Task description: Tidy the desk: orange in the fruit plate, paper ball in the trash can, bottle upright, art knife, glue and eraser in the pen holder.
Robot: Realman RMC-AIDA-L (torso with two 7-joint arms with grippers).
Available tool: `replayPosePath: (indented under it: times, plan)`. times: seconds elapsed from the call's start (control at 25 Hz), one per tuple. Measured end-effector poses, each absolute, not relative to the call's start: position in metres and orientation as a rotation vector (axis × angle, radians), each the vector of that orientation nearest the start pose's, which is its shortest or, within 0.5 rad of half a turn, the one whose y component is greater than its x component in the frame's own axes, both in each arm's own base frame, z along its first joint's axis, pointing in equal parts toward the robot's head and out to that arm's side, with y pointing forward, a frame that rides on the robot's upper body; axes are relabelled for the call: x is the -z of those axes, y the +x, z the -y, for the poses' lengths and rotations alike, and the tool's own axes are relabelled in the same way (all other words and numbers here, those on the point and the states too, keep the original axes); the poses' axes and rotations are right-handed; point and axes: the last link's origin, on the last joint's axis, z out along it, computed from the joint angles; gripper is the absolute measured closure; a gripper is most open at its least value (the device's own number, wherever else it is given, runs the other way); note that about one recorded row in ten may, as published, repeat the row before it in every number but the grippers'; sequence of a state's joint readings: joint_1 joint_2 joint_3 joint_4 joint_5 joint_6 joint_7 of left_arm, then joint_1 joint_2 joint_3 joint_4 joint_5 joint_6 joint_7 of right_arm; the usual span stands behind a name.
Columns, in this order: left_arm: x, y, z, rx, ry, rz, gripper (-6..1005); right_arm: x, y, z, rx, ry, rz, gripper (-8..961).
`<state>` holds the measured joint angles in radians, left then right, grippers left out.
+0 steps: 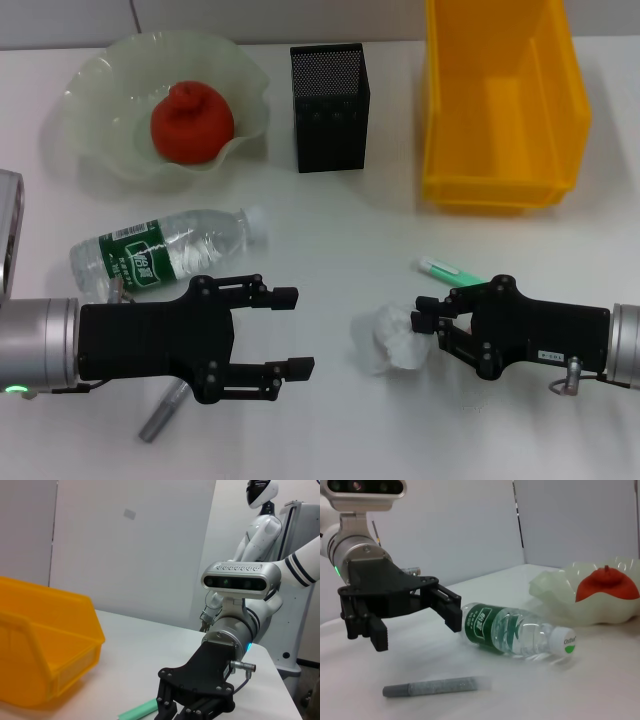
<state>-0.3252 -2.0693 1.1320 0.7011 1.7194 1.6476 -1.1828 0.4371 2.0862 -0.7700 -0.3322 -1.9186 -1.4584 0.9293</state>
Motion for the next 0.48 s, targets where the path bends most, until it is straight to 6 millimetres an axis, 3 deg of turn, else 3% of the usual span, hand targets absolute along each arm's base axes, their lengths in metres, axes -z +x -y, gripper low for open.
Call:
replayPosePath:
  times: [0.48]
  plan:
    - [0.032,-0.263,-0.262,0.794,-2.941,0.353,242,0.048,0.295,-0.272,-0.787,-2.702,-0.442,934]
